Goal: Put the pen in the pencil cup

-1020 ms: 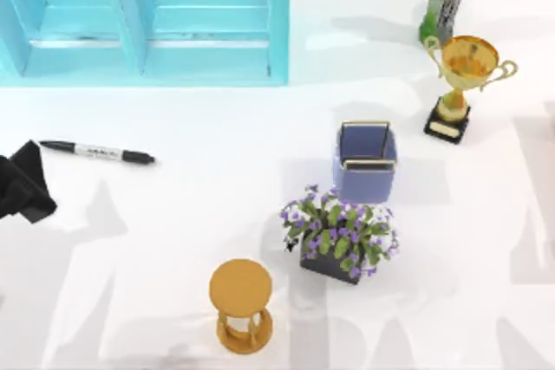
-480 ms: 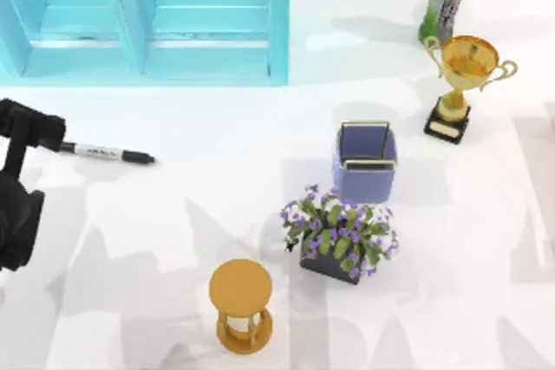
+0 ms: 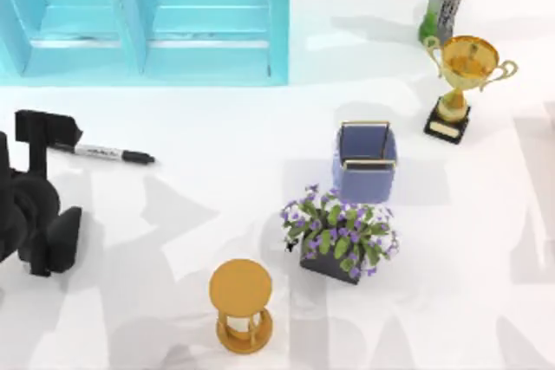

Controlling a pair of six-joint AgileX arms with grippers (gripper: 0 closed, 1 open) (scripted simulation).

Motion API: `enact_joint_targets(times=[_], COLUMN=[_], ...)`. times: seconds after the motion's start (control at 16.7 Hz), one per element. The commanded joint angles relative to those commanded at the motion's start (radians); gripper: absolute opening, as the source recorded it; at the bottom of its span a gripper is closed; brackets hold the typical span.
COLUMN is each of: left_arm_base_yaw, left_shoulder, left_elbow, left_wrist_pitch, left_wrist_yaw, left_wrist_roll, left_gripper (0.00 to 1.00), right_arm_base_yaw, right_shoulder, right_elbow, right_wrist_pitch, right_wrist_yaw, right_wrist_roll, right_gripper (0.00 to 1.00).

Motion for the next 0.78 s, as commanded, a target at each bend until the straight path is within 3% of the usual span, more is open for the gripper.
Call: enact_joint_targets(times=[0.42,0.78], left_arm_base_yaw=[0.001,-0.023], left_shoulder=[0.020,0.302], left_elbow=[0.010,0.187], left_wrist_pitch=[0.008,0.110], left_wrist_yaw=[0.000,-0.013], left_wrist_roll=[-0.006,-0.019], left_gripper=[1.00,1.00], right_arm_base_yaw=[0.000,0.000], right_shoulder=[0.000,0.000], right_elbow=[0.000,0.000], right_wrist_pitch=[0.000,0.000], right_wrist_yaw=[0.000,0.000], right_wrist_roll=[0.000,0.000], right_gripper=[1.00,1.00])
